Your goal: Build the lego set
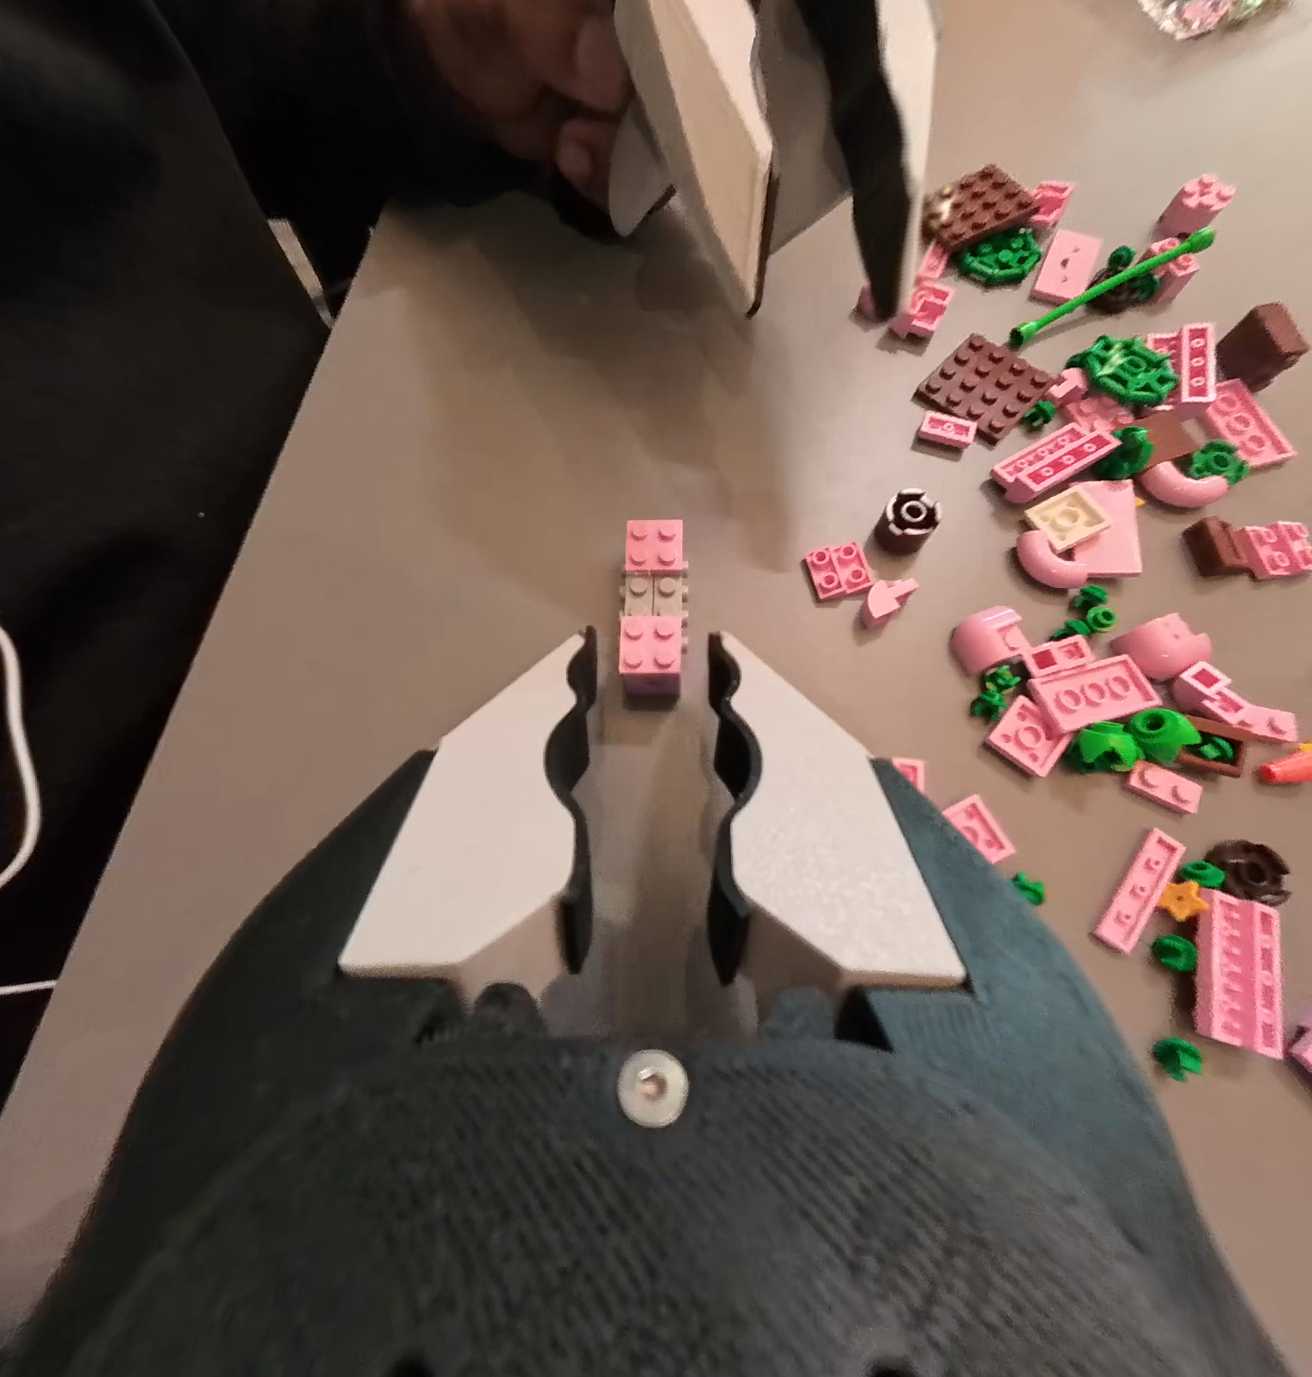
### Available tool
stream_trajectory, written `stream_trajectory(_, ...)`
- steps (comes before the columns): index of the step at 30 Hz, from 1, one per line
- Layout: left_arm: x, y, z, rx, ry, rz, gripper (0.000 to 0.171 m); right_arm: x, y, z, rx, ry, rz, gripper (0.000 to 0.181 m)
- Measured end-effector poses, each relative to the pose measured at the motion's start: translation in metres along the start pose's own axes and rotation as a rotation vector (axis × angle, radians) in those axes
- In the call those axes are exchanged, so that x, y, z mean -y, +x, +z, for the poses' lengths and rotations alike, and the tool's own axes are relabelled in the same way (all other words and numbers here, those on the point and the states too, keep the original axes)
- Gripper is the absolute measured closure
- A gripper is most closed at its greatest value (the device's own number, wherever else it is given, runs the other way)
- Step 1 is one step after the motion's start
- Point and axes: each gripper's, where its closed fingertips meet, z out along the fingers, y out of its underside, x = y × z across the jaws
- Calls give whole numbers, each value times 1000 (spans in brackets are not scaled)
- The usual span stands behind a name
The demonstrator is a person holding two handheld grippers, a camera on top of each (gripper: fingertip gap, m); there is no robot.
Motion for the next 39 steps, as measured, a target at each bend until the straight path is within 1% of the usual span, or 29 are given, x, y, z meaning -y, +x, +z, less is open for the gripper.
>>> stream_trajectory(3,-2,-1,2,18,-16,13,142,11,9,-8,-49,57,21,153)
stream_trajectory(7,-3,-1,3,40,-27,39,147,17,39,-26,-218,103,68,158)
stream_trajectory(9,0,-3,2,54,-11,57,150,18,50,-35,-281,126,83,158)
stream_trajectory(11,6,-5,-3,87,22,97,157,19,61,-44,-354,144,96,159)
stream_trajectory(14,18,-2,-12,137,90,190,166,12,80,-56,-480,126,115,160)
stream_trajectory(16,22,-2,-15,191,112,267,170,0,92,-61,-552,70,131,163)
stream_trajectory(17,23,-2,-16,219,114,304,171,-6,95,-60,-565,45,145,162)
stream_trajectory(20,20,-4,-13,284,86,392,170,-13,97,-52,-546,38,208,160)
stream_trajectory(22,15,-6,-10,300,55,410,167,-15,96,-44,-513,49,249,157)
stream_trajectory(24,13,-5,-8,282,47,395,164,-14,96,-37,-487,68,286,155)
stream_trajectory(26,16,-1,-9,249,72,374,164,-13,96,-30,-453,93,341,154)
stream_trajectory(29,19,1,-11,231,100,356,163,-22,102,-24,-474,29,393,152)
stream_trajectory(32,17,2,-10,222,88,354,162,-28,103,-18,-489,-26,378,156)
stream_trajectory(33,16,2,-9,222,82,358,162,-28,102,-17,-492,-34,368,163)
stream_trajectory(34,16,2,-8,221,77,364,162,-27,100,-16,-479,-34,359,167)
stream_trajectory(36,15,5,-6,210,72,375,161,-23,96,-15,-451,-10,365,167)
stream_trajectory(39,15,10,-5,183,80,385,156,-9,88,-21,-371,83,402,167)
